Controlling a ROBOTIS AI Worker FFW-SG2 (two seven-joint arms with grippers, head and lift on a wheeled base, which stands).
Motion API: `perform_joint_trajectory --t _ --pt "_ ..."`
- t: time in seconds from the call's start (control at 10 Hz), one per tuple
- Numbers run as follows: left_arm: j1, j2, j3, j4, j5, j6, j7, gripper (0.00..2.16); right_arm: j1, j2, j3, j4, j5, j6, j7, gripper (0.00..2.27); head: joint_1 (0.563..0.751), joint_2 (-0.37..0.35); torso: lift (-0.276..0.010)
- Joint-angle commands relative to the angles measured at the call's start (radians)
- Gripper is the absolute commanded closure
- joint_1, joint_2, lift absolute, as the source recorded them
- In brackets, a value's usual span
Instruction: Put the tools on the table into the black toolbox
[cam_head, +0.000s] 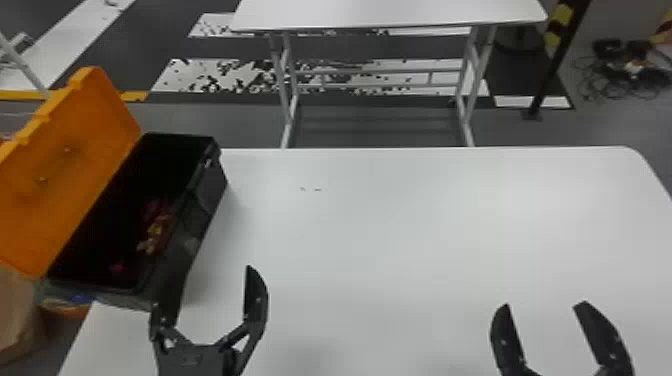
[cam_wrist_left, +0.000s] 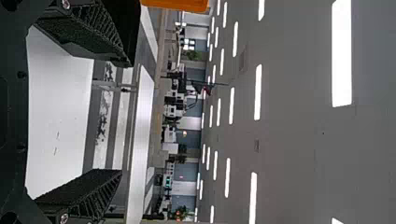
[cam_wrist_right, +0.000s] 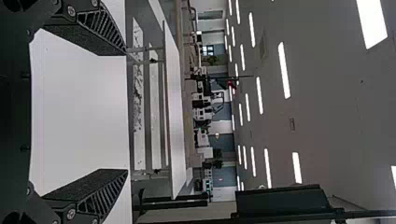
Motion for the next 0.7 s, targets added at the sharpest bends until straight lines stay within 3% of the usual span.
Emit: perform_joint_trajectory --t 0.0,0.6 --pt "0.0 0.0 0.0 0.001 0.002 0.009 0.0 0.08 0.0 0.001 0.0 0.001 0.0 0.001 0.0 0.12 0.695 0.088 -0.075" --pt "0.0 0.0 -0.001 0.006 0.005 0.009 -0.002 0.08 0.001 0.001 0.0 0.006 -0.002 -0.008 -0.001 0.12 0.695 0.087 -0.075"
